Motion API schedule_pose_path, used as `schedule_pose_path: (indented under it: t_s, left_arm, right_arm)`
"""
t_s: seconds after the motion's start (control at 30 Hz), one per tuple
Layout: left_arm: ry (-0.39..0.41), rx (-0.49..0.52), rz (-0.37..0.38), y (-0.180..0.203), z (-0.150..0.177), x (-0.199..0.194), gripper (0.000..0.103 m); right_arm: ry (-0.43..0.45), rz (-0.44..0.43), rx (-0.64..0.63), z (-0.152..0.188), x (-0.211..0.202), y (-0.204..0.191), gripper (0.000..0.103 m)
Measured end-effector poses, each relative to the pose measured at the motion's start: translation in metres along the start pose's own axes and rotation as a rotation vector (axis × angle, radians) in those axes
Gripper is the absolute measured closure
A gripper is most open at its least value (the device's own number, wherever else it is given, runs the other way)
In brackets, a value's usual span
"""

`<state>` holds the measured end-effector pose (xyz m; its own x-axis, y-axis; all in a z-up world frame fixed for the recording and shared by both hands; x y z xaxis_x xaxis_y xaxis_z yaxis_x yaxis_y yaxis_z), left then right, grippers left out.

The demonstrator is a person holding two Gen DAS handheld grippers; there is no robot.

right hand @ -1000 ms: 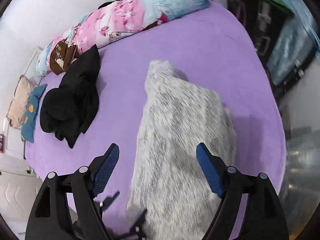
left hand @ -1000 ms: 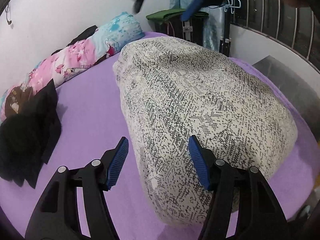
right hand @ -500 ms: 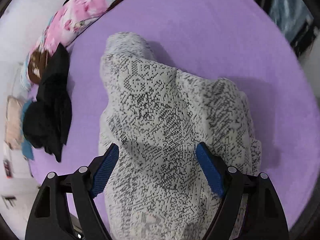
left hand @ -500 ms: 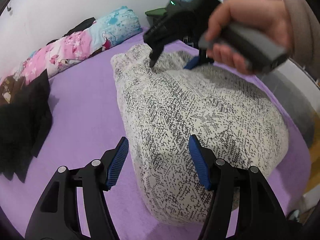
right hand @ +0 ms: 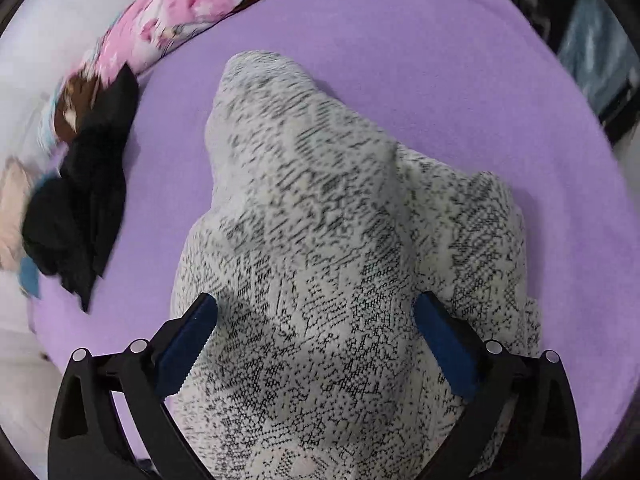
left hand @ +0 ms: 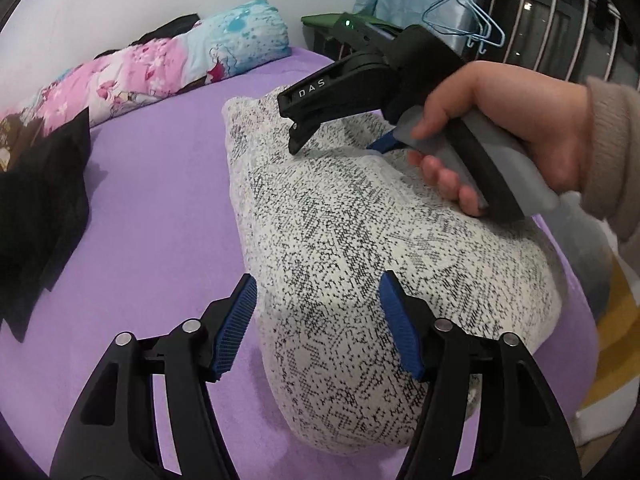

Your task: Fold large clothes

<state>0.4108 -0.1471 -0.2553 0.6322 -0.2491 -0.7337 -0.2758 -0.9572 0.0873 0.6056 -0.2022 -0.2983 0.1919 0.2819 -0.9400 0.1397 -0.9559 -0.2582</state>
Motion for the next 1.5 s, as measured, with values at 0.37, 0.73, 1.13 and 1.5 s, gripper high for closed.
schedule_pose_path:
  t_s: [0.37, 0.73, 1.13, 1.5]
  left_arm:
    - [-0.019, -0.002, -0.009, -0.01, 0.0, -0.007, 0.039]
    - [-0.033, -0.115, 0.033, -0.045, 0.007, -0.031, 0.028]
    - [-0.115, -0.15, 0.101, -0.042, 0.032, -0.018, 0.024]
    - [-0.16, -0.129, 0.106, -0.037, 0.035, 0.002, 0.007]
  right_arm:
    - [0.09, -0.066, -0.006, 0.046, -0.1, -0.04, 0.006]
    - [0.101, 0.134, -0.041, 0.146, -0.119, -0.011, 0.006]
    - [0.135, 0.232, -0.035, 0.178, -0.112, 0.027, 0.006]
    - [0.126, 0.106, 0.016, 0.171, -0.077, 0.057, 0.006]
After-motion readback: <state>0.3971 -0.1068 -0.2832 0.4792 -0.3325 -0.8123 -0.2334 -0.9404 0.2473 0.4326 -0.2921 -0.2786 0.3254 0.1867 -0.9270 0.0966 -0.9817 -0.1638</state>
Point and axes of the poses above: each gripper's, at about its wrist camera, not at the fingertips, and x roughly the way its jaws point, y to its right, z to its underside, the point moved 8 cm from there along x, roughly the way its jaws point, and after that the axes turned 1 degree about x, right-handed, at the moved point
